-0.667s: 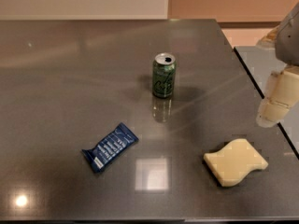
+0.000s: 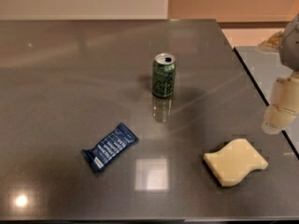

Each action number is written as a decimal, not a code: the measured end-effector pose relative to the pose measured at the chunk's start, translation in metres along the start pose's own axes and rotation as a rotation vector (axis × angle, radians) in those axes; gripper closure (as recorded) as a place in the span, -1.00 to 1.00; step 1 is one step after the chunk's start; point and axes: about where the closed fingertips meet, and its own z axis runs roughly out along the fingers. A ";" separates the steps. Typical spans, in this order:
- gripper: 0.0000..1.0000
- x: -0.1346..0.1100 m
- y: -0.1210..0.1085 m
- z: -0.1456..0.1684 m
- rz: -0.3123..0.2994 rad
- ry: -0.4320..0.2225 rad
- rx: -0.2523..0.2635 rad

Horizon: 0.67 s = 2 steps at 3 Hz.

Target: Move sponge near green can

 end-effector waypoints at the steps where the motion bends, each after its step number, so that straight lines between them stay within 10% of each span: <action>1: -1.00 0.005 0.021 0.013 -0.063 -0.053 -0.045; 2: -1.00 0.011 0.045 0.030 -0.122 -0.084 -0.097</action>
Offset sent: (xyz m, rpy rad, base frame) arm -0.0608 0.0060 -0.0775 0.0888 0.1160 0.2530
